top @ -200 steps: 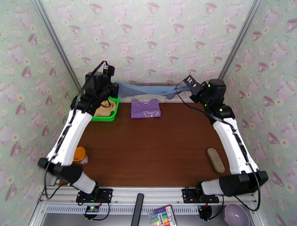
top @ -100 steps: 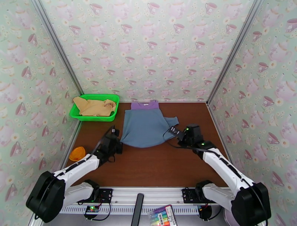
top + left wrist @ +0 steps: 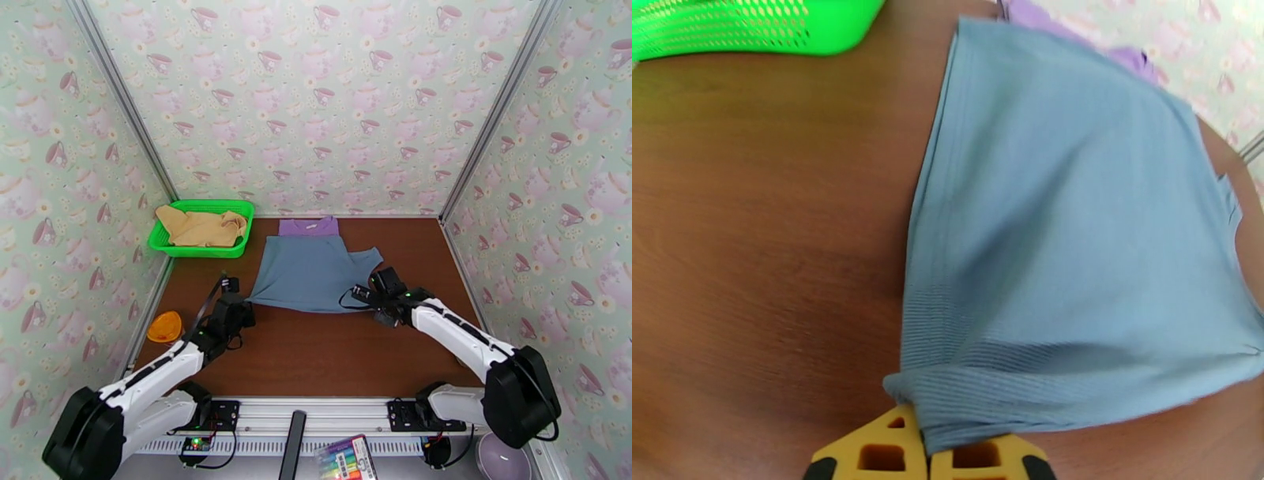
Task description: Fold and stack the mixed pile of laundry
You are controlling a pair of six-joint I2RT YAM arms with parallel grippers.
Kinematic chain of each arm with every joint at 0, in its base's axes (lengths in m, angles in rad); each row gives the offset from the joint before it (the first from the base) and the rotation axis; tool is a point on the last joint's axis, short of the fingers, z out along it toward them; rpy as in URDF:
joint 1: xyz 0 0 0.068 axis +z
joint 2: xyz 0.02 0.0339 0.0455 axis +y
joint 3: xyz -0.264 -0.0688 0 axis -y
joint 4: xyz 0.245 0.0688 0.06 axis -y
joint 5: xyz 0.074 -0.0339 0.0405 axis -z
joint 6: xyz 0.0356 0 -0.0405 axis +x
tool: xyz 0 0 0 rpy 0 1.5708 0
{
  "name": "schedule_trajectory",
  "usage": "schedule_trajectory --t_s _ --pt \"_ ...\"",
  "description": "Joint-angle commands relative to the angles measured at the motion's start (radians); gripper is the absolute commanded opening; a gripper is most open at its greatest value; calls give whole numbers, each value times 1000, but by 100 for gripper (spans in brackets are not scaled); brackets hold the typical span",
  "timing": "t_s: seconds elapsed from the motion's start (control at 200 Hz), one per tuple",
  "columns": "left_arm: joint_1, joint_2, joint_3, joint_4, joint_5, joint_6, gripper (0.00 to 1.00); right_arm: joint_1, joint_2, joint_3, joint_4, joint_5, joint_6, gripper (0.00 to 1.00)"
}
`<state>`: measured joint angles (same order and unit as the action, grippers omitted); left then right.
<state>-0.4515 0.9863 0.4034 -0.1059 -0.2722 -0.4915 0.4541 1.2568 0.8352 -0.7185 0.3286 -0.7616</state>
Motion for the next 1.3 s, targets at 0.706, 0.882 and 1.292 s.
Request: schedule_trajectory --t_s 0.706,0.882,1.292 --pt "-14 168 30 -18 99 -57 0 78 -1 -46 -67 -17 15 51" --pt "-23 208 36 11 119 -53 0 116 -106 -22 -39 -161 30 59" --pt "-29 212 48 4 134 -42 0 369 50 -112 248 -163 150 49"
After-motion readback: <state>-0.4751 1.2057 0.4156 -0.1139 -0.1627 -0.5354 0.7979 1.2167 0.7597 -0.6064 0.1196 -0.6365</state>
